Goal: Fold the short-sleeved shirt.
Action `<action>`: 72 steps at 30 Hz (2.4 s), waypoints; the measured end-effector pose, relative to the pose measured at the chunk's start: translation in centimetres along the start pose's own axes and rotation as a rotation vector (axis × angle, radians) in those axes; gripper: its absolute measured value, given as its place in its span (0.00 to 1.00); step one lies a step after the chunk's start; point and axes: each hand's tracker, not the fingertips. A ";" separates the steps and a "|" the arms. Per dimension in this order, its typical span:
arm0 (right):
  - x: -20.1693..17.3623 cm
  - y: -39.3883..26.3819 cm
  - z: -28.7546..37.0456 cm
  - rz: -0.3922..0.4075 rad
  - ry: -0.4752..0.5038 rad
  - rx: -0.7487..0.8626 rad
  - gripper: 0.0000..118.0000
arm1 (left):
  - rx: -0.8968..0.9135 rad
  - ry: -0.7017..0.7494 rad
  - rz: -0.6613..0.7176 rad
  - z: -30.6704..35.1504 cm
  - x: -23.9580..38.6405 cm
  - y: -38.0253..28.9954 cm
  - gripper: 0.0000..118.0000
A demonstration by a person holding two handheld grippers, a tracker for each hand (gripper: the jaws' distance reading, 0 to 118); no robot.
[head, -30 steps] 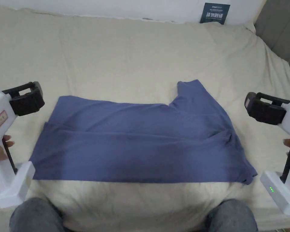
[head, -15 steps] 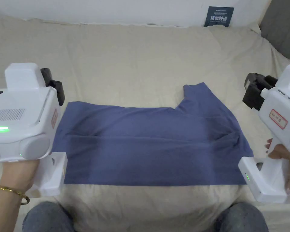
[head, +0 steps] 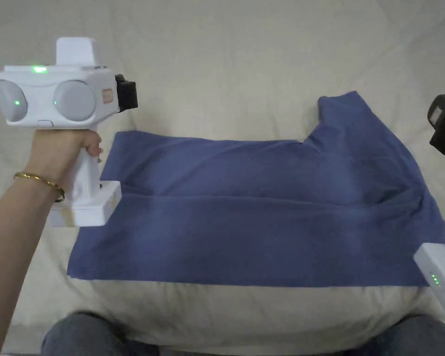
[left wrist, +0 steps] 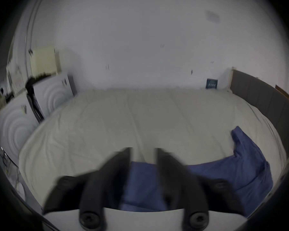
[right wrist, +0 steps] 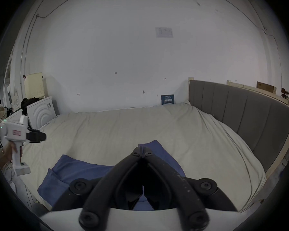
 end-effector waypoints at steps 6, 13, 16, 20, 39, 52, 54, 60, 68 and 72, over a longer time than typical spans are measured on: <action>0.8 -1.1 -4.5 -0.017 -0.029 -0.098 0.01 | -0.233 0.006 -0.065 -10.0 -1.0 -0.2 1.00; 1.5 -3.1 -7.2 0.012 -0.072 -0.159 0.01 | -0.423 0.015 -0.024 -16.1 -2.3 -1.6 0.95; 2.3 -3.3 -7.5 -0.009 -0.070 -0.177 0.01 | -0.418 0.037 -0.010 -16.3 -2.0 -2.2 0.35; 2.7 -2.7 -7.5 -0.004 -0.089 -0.173 0.01 | -0.399 -0.006 -0.049 -15.3 -1.0 -2.8 0.01; 9.8 -1.6 -28.7 0.106 -0.228 -0.742 0.99 | -0.196 -0.043 0.012 -6.9 -1.7 -0.6 0.01; 8.1 -2.8 -29.9 -0.058 -0.214 -0.743 0.02 | -0.242 -0.019 0.024 -8.2 -2.3 -1.3 0.01; 8.6 -1.5 -28.8 -0.086 -0.212 -0.712 0.02 | -0.240 -0.022 0.040 -7.3 -2.3 -1.1 0.01; 8.6 3.9 -20.0 -0.094 -0.088 -0.550 0.02 | -0.178 -0.056 0.076 -2.4 -3.3 -0.1 0.01; 9.6 4.3 -5.5 -0.035 -0.021 -0.419 0.02 | -0.119 -0.081 0.084 5.9 -4.6 -2.2 0.01; 10.6 -0.2 -1.2 -0.073 -0.030 -0.439 0.02 | -0.148 -0.055 0.109 7.8 -5.6 -6.4 0.01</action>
